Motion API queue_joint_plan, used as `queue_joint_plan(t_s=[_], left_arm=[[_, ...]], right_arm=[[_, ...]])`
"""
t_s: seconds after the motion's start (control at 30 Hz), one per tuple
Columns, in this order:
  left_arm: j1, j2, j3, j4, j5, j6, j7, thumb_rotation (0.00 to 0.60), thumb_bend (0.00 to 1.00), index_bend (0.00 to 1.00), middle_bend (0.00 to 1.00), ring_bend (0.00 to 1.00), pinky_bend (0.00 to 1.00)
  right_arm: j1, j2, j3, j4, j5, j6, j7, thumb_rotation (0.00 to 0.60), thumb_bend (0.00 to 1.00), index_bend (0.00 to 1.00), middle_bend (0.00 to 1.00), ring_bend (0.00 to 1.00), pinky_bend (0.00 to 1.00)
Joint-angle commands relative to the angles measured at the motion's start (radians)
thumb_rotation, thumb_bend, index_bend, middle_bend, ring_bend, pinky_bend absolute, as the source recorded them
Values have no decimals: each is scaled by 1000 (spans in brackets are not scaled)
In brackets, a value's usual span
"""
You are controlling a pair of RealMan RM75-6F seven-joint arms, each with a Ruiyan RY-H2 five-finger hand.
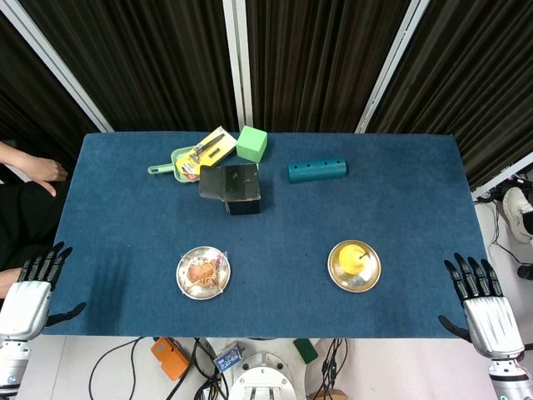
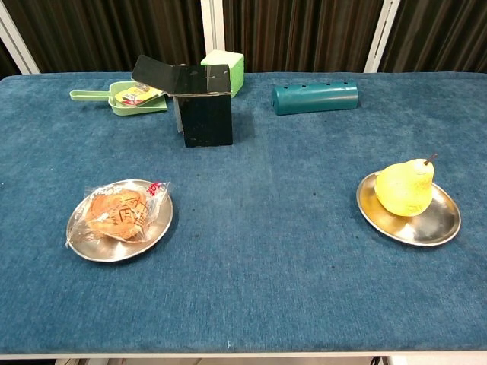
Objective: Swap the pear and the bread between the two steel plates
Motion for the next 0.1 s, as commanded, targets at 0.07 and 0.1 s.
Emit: queue_joint_plan(t_s=[0.07,0.1], left_arm=[[43,2,6,44,87,65,10,600,86,54,0,0,30],[46,1,2,46,86,68,13,600,86,54,0,0,30]], right_arm=[[4,1,6,3,9,-22,1,555,229,0,0,0,0],[4,2,7,4,9,-26,0,555,228,0,0,0,0]])
